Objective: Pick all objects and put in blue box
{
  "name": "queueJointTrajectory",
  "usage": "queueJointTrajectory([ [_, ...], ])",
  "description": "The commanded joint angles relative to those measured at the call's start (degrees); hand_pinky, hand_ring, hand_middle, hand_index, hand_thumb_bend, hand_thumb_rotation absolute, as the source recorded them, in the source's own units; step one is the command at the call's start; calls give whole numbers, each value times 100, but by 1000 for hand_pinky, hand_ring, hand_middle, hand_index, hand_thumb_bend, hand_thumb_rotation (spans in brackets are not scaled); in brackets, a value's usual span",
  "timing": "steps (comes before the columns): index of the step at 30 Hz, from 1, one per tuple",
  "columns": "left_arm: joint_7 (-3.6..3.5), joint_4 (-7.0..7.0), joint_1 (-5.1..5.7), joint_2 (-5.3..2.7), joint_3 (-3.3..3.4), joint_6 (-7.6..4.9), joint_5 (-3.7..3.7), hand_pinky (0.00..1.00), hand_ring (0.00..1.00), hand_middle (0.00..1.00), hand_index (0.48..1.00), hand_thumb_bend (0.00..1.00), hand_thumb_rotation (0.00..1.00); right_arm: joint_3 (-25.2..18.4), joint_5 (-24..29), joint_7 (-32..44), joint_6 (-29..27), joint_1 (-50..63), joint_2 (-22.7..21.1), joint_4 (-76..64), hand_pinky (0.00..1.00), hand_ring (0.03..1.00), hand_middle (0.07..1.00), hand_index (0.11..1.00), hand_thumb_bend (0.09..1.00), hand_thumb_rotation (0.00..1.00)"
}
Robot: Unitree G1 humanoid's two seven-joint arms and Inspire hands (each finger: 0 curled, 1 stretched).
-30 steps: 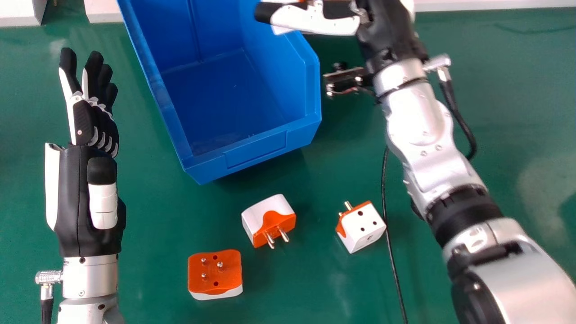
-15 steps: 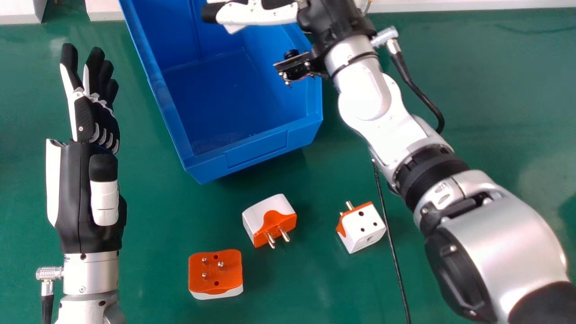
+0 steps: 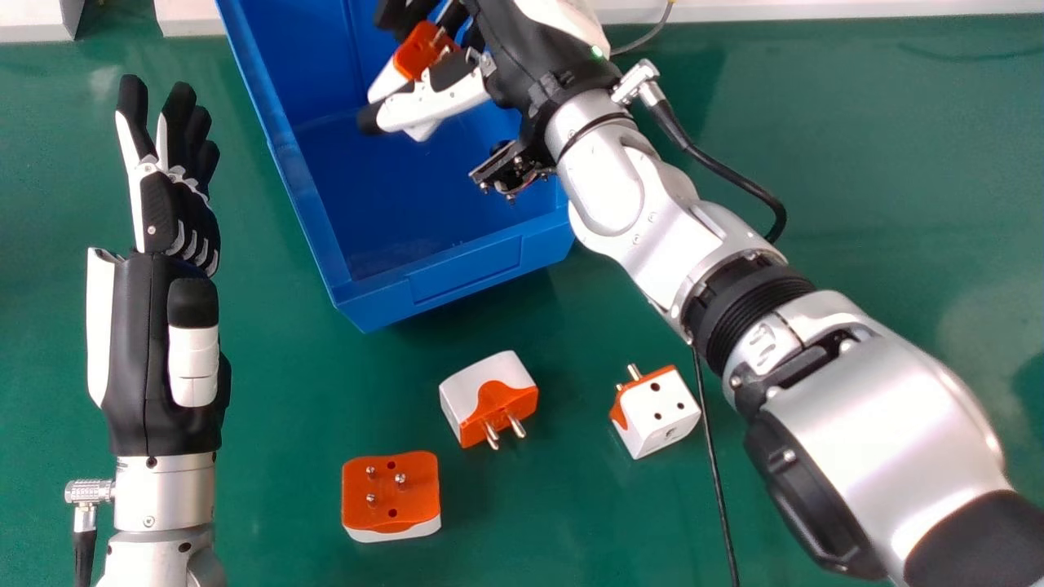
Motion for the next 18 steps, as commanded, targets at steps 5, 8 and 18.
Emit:
queueJointTrajectory([
  [5, -2, 6, -60, 34, -25, -192, 47, 1000, 1000, 1000, 1000, 987, 1000, 354, -357, -157, 337, -494, 202, 5, 401, 433, 483, 501, 516, 0],
  [8, 18, -5, -44, 18, -25, -218, 73, 1000, 1000, 1000, 1000, 978, 1000, 481, -479, -164, 424, -544, 245, 26, 374, 434, 486, 504, 510, 0],
  [18, 80, 83, -82, 4, -20, -256, 117, 1000, 1000, 1000, 1000, 968, 1000, 468, -429, 230, 509, -634, 242, 45, 368, 437, 479, 501, 507, 0],
])
